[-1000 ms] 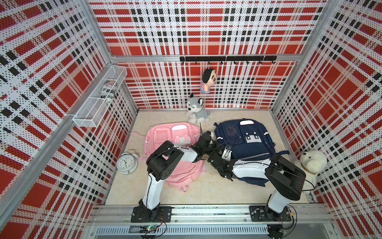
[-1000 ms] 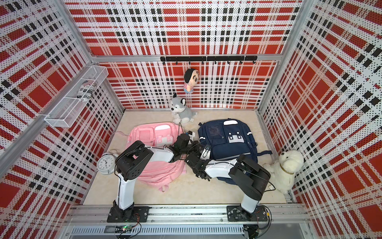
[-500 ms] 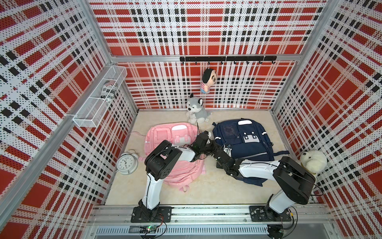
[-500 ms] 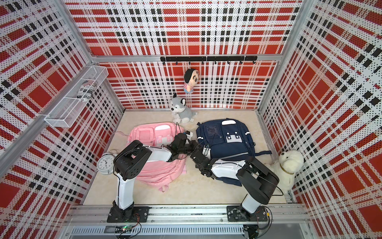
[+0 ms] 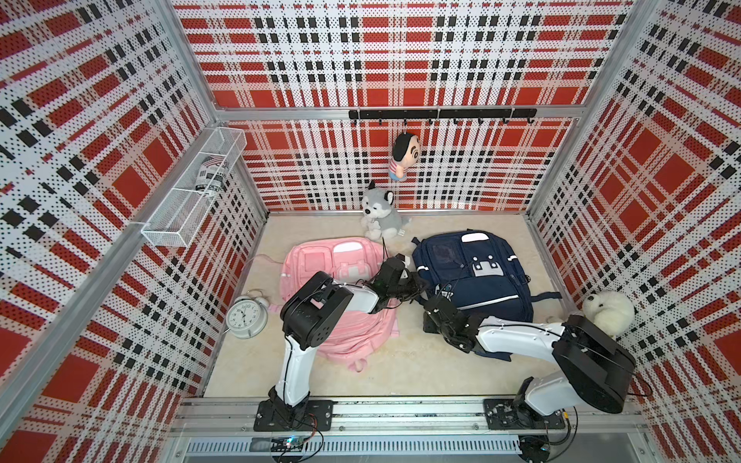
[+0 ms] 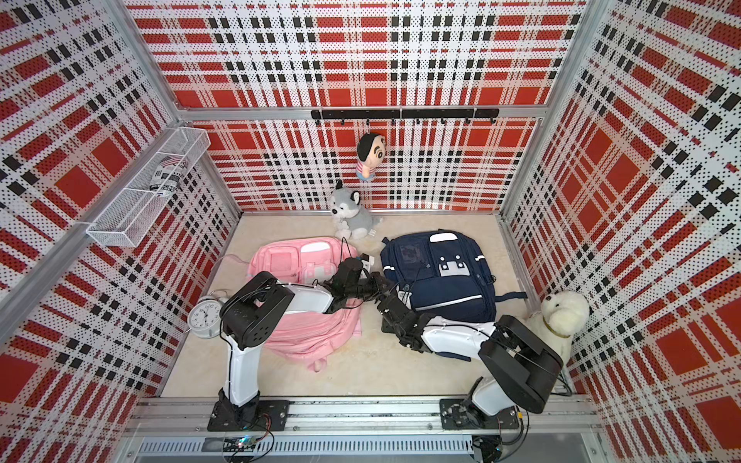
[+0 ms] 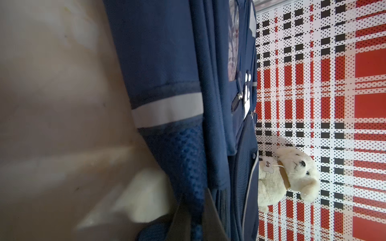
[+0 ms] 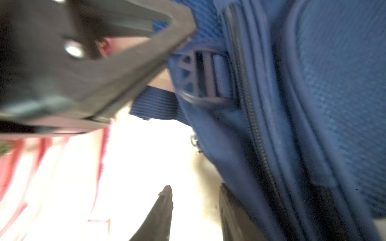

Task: Zip up the backpack
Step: Zip the zipper on the backpack.

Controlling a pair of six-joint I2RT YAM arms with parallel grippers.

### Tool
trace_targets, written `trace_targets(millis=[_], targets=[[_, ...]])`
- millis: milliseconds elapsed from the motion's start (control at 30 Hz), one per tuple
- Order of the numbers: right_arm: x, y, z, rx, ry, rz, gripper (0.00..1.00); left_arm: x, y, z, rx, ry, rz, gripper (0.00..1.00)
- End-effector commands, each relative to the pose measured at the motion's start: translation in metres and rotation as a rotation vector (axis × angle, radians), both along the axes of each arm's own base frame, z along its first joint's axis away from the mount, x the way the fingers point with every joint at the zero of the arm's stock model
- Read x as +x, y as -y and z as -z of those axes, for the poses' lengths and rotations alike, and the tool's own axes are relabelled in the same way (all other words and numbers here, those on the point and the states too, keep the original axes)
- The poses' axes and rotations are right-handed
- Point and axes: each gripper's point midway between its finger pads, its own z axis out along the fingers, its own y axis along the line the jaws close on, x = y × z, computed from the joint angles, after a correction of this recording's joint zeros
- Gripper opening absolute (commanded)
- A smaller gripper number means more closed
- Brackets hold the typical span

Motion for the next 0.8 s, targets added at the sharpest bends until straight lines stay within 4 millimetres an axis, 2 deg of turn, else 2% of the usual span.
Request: trace_targets(millis=[0,100,267,600,767], targets=[[0.001,-0.004,-0.018,0.050,0.036,0.051,0.47,0.003,0.012,-0.054,-0.096,0.102,0.021,0.02],[0.000,-0.004,-0.019,0.075,0.043,0.112,0.51,-0.004,0.016,-0.060,-0.101,0.112,0.031,0.03],[-0.001,0.009,-0.011,0.052,0.084,0.230,0.52,-0.017,0.024,-0.065,-0.110,0.116,0.065,0.02],[0.011,0.003,0.001,0.040,0.146,0.272,0.52,-0.032,0.031,-0.074,-0.145,0.106,0.087,0.03],[0.006,0.013,-0.003,0.007,0.191,0.315,0.56,-0.036,0.029,-0.084,-0.164,0.113,0.086,0.03]])
